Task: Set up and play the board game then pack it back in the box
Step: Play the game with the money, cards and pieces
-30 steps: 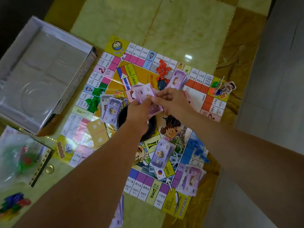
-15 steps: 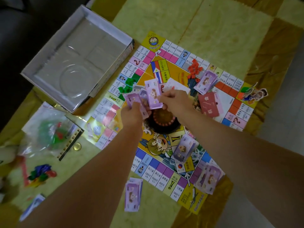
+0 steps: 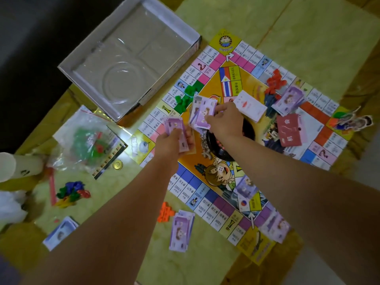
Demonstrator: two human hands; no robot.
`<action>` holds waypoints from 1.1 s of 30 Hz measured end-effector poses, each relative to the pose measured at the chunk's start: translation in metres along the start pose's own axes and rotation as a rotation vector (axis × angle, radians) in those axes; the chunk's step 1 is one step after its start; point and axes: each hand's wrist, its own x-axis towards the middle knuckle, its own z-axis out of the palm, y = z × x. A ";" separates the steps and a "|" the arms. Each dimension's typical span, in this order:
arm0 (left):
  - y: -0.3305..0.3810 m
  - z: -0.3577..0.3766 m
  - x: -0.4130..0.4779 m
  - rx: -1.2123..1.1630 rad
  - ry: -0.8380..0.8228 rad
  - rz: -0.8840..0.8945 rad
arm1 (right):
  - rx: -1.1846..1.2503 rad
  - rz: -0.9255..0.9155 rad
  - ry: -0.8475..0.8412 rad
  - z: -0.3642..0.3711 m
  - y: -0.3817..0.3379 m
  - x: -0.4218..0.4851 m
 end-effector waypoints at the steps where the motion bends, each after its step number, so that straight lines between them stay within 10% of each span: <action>1: -0.001 -0.002 -0.003 0.010 -0.011 -0.019 | 0.011 -0.032 -0.021 -0.003 0.000 -0.006; 9: -0.012 -0.015 -0.041 0.293 -0.298 -0.119 | -0.050 -0.095 -0.678 -0.021 0.003 -0.067; 20: -0.059 -0.087 -0.080 0.642 -0.441 -0.243 | -0.090 -0.010 -0.509 -0.010 0.047 -0.171; 33: -0.166 -0.162 -0.127 0.924 -0.297 0.292 | -0.191 -0.071 -0.011 0.021 0.152 -0.303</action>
